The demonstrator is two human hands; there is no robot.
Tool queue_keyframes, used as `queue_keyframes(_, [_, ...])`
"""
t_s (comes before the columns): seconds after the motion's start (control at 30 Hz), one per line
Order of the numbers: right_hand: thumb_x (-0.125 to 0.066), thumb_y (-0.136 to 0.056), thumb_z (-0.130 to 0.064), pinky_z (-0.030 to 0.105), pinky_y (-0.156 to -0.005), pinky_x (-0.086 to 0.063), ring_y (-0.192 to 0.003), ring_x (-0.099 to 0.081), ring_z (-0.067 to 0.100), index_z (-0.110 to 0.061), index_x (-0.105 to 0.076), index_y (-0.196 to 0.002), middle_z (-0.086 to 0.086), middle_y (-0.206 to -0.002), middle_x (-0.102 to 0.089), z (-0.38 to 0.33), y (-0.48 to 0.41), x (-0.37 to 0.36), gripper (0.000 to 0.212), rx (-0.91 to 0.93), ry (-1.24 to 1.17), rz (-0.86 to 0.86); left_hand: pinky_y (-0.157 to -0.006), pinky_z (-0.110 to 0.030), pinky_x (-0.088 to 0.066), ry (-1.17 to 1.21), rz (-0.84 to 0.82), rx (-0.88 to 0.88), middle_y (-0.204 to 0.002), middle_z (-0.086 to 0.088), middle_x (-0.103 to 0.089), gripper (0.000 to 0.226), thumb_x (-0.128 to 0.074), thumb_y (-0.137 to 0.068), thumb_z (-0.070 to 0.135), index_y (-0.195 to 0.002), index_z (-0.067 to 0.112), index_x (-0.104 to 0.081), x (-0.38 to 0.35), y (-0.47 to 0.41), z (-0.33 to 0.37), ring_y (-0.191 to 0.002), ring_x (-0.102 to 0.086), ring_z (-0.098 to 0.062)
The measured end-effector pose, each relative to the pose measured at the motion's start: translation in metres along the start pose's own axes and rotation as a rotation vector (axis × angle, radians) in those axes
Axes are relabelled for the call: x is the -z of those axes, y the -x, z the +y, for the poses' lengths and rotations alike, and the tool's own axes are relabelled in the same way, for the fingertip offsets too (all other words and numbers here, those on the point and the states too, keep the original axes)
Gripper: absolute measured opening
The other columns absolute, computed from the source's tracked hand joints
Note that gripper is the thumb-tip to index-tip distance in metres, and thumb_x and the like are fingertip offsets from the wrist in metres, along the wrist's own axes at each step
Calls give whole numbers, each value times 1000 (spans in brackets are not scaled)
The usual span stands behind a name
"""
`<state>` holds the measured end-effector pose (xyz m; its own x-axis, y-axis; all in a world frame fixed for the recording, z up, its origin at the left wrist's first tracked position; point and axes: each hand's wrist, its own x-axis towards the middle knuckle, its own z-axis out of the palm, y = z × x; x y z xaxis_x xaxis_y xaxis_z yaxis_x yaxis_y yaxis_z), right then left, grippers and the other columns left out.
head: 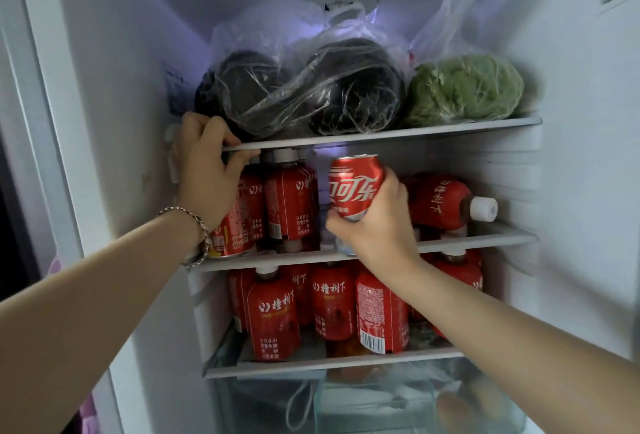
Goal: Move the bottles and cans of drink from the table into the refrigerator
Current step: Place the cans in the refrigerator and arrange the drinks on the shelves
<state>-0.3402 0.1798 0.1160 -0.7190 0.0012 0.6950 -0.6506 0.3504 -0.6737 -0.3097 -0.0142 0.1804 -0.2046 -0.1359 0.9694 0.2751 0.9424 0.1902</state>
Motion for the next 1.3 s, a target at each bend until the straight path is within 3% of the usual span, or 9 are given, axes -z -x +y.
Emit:
queue_keyframes(0.2, [-76, -75, -32, 40, -105, -40, -123, -44, 23, -5, -27, -138, 9, -131, -39, -32, -1, -56, 83, -19, -121, -296, -75, -13, -24, -21, 14, 2, -96, -1, -34, 17, -70, -79, 11, -81, 3, -54, -1, -1, 0, -87, -31, -8])
queue_keyframes(0.47, [-53, -82, -63, 43, -109, -27, -136, -22, 30, -6, -7, -147, 14, -148, -21, -45, -7, -71, 98, -114, 360, -463, -76, -14, -26, -34, 23, -2, -96, -1, -37, 18, -70, -80, 15, -80, 9, -53, -1, -1, -2, -86, -32, -7])
queue_keyframes(0.57, [-50, -81, -67, 41, -109, -25, -136, -21, 31, -8, -8, -149, 13, -149, -20, -39, -11, -46, 99, 2, 479, -604, -81, -19, -27, -110, 31, -3, -102, -11, -46, 16, -68, -83, 16, -86, 6, -56, 0, 4, 1, -94, -38, -17])
queue_keyframes(0.7, [-43, -95, -48, 36, -106, -29, -130, -31, 30, -7, -33, -140, 16, -139, -35, -6, -27, -6, 62, 148, 600, -407, -88, -43, -40, -145, 88, -165, -108, -19, -47, 14, -60, -86, 17, -95, 7, -55, -7, 22, 1, -101, -45, -36])
queue_keyframes(0.83, [-56, -91, -25, 37, -107, -33, -134, -28, 32, -6, -30, -142, 17, -147, -27, 24, -53, 6, 60, 77, 872, -475, -91, -37, -30, -200, 102, -532, -107, -4, -38, 21, -59, -85, 24, -102, 18, -49, -32, 20, 25, -97, -41, -24])
queue_keyframes(0.93, [-46, -96, -19, 37, -106, -32, -138, -22, 33, -7, -28, -143, 16, -149, -29, 30, -67, -3, 52, 91, 1060, -486, -94, -36, -29, -243, 199, -660, -110, -3, -37, 25, -62, -85, 25, -106, 20, -48, -56, 11, 46, -102, -41, -23])
queue_keyframes(1.03, [-41, -99, -22, 38, -107, -29, -141, -16, 36, -8, -26, -145, 14, -148, -34, 38, -76, -12, 50, 122, 1156, -475, -105, -40, -28, -101, 320, -476, -121, -6, -33, 32, -52, -91, 28, -119, 15, -42, -78, 7, 64, -116, -36, -25])
queue_keyframes(1.17, [-39, -98, -16, 40, -107, -31, -141, -20, 39, -12, -23, -146, 19, -148, -33, 45, -80, -17, 50, 133, 1097, -478, -111, -52, -23, 152, 452, 65, -143, -22, -28, 50, -36, -94, 23, -135, -5, -37, -93, 1, 80, -135, -25, -33])
queue_keyframes(1.3, [-49, -95, -21, 35, -99, -38, -130, -41, 31, -7, -29, -140, 14, -139, -45, 44, -79, -11, 51, 153, 938, -450, -112, -47, -22, 131, 638, 176, -139, -22, -40, 45, -33, -93, 16, -130, -6, -45, -105, -8, 89, -134, -24, -28])
